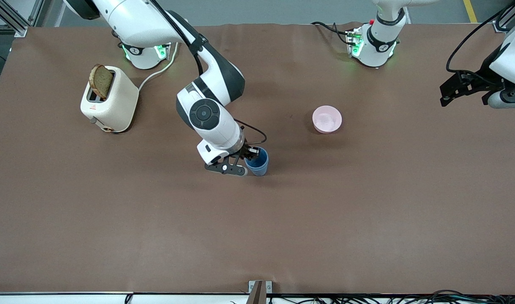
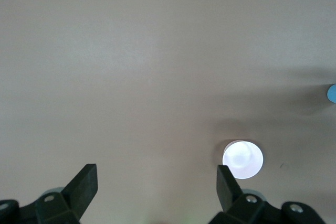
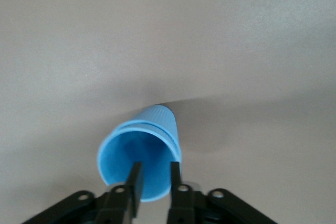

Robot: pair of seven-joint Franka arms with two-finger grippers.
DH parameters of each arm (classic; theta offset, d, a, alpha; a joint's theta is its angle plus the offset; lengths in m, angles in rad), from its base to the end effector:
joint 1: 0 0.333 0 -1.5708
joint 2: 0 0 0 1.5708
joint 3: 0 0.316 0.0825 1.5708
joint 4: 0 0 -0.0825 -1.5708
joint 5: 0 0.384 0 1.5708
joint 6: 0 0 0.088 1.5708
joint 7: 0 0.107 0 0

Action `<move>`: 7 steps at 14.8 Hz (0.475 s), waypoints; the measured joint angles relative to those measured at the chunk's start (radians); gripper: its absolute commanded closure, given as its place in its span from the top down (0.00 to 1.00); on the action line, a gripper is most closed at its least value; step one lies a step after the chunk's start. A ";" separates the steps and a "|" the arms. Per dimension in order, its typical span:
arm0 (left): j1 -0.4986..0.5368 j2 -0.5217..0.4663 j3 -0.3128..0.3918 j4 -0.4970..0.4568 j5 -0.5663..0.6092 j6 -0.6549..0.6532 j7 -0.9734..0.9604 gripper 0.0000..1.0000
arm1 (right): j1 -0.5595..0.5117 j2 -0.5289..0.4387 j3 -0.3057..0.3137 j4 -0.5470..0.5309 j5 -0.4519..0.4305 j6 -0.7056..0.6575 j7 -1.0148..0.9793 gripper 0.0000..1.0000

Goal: Stack blue cups with both arms
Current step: 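Open the right gripper and withdraw it from the stacked cups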

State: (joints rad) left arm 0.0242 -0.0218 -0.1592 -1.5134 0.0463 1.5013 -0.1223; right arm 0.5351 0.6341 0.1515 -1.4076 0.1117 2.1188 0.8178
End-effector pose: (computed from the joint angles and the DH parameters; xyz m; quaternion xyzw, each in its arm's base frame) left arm 0.5366 -0.0687 0.6572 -0.9997 0.0046 -0.0079 0.0240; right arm 0.5748 0.4491 0.3428 -0.9889 0.1084 0.0332 0.0960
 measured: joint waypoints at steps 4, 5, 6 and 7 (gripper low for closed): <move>0.000 0.001 0.000 0.000 0.000 0.000 0.002 1.00 | -0.024 -0.034 -0.014 0.029 -0.041 -0.070 0.002 1.00; 0.000 0.001 0.000 0.000 0.000 0.000 0.002 1.00 | -0.052 -0.069 -0.019 0.039 -0.080 -0.125 0.004 1.00; 0.000 0.001 0.000 0.000 0.000 0.000 0.002 1.00 | -0.095 -0.115 -0.021 0.046 -0.111 -0.187 0.004 1.00; 0.000 0.001 0.000 0.000 0.000 0.000 0.002 1.00 | -0.150 -0.170 -0.023 0.052 -0.132 -0.240 0.003 1.00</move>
State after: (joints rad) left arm 0.0241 -0.0207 -0.1593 -1.5133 0.0463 1.5013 -0.1203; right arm 0.3847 0.4640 0.1283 -1.3560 -0.0201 1.8793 0.8212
